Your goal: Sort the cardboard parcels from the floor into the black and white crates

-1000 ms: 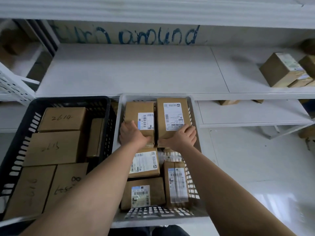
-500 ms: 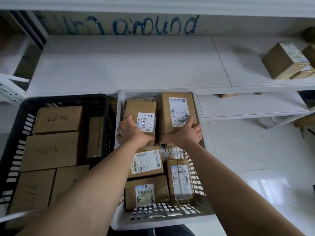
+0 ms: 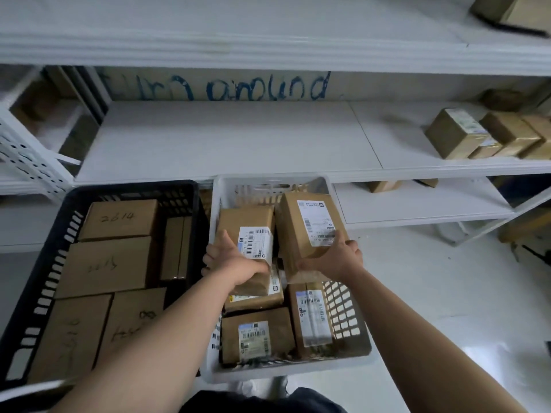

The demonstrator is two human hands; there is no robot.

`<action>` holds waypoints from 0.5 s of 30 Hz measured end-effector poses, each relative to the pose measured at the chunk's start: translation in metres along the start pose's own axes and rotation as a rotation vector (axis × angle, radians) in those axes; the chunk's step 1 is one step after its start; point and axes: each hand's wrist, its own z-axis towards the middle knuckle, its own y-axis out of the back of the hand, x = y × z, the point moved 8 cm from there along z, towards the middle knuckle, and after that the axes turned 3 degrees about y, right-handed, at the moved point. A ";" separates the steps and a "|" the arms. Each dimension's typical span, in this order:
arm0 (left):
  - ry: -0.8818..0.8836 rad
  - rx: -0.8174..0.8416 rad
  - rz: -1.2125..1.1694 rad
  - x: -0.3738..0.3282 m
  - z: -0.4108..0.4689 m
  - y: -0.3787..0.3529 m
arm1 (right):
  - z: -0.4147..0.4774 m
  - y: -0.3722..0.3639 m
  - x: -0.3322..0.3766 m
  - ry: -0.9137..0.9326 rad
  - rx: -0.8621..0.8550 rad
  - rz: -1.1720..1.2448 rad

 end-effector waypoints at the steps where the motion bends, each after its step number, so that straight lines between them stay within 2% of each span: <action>1: -0.005 0.003 0.010 0.004 -0.005 -0.003 | -0.005 -0.002 -0.004 -0.001 0.000 -0.014; 10: -0.030 0.062 0.097 0.034 -0.052 -0.017 | -0.044 -0.010 -0.036 0.022 0.030 -0.109; 15: -0.055 0.093 0.104 0.043 -0.079 -0.014 | -0.059 0.002 -0.048 0.067 0.048 -0.042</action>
